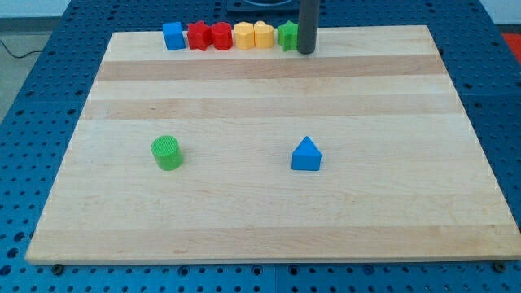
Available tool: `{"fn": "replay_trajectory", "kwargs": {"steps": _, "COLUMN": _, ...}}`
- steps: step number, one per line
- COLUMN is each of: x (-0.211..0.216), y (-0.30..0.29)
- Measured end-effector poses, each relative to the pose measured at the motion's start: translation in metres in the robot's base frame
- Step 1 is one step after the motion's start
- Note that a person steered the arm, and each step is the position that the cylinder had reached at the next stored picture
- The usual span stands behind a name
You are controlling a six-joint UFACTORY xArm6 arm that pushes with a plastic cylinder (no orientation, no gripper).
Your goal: Place the green circle into the green star
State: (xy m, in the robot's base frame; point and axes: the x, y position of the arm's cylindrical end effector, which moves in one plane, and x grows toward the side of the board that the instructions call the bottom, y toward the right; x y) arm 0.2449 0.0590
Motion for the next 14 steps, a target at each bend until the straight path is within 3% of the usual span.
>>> {"fn": "replay_trajectory", "kwargs": {"steps": 1, "x": -0.004, "y": -0.005}}
{"fn": "replay_trajectory", "kwargs": {"steps": 3, "x": 0.051, "y": -0.016}}
{"fn": "replay_trajectory", "kwargs": {"steps": 5, "x": 0.13, "y": -0.232}}
{"fn": "replay_trajectory", "kwargs": {"steps": 6, "x": 0.204, "y": -0.291}}
{"fn": "replay_trajectory", "kwargs": {"steps": 7, "x": 0.259, "y": -0.288}}
{"fn": "replay_trajectory", "kwargs": {"steps": 8, "x": 0.264, "y": -0.258}}
{"fn": "replay_trajectory", "kwargs": {"steps": 10, "x": 0.228, "y": -0.146}}
{"fn": "replay_trajectory", "kwargs": {"steps": 11, "x": 0.212, "y": -0.131}}
{"fn": "replay_trajectory", "kwargs": {"steps": 12, "x": 0.24, "y": -0.18}}
{"fn": "replay_trajectory", "kwargs": {"steps": 13, "x": 0.24, "y": -0.231}}
{"fn": "replay_trajectory", "kwargs": {"steps": 14, "x": 0.207, "y": -0.218}}
